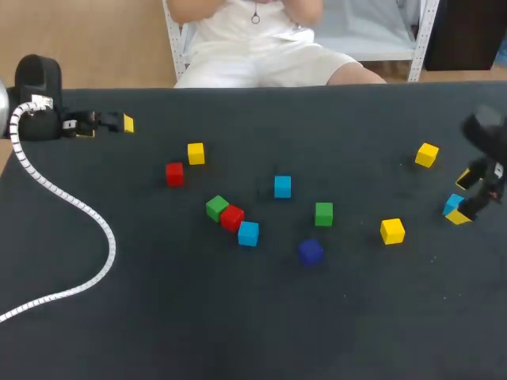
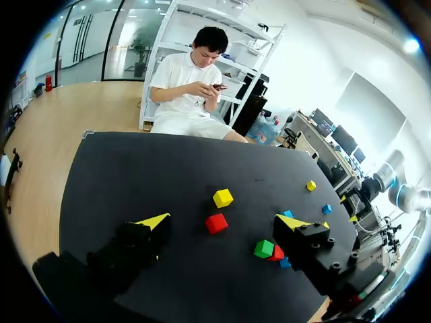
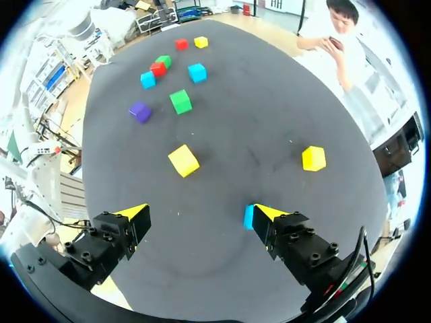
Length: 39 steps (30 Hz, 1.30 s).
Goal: Place the blue cubes, place green cubes on the blue cubes, place the yellow cubes on the green cubes, then place the red cubes on the yellow cubes, and place purple cube on the red cubes.
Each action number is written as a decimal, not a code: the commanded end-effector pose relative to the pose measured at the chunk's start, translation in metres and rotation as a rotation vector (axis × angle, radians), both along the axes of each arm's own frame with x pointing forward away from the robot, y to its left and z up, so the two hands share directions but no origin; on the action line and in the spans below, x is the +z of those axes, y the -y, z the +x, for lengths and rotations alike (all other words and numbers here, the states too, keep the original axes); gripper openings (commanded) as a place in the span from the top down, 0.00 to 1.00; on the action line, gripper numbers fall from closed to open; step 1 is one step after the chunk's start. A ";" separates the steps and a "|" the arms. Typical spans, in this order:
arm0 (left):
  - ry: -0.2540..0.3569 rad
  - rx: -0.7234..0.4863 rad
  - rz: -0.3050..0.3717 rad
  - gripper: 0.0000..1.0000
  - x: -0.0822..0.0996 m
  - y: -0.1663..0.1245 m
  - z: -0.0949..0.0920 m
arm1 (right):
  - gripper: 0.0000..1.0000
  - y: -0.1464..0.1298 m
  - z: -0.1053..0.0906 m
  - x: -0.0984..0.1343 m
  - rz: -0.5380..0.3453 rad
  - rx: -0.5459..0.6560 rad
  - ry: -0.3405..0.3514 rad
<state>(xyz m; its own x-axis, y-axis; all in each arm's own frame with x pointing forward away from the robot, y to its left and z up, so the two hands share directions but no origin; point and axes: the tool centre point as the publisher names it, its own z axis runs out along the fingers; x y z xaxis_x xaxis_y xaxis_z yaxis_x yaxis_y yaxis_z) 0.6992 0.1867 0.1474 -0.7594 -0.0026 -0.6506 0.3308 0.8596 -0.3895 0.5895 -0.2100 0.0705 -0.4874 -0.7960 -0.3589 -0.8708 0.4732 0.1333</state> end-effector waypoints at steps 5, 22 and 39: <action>-0.007 0.005 0.008 0.00 0.002 0.002 0.000 | 0.00 0.013 -0.005 -0.002 -0.043 -0.047 0.047; -0.007 0.005 0.008 0.00 0.002 0.002 0.000 | 0.00 0.000 0.002 -0.015 0.040 -0.031 0.071; 0.136 -0.770 0.108 0.00 0.007 0.068 -0.026 | 0.00 0.011 0.006 -0.023 0.078 -0.044 0.081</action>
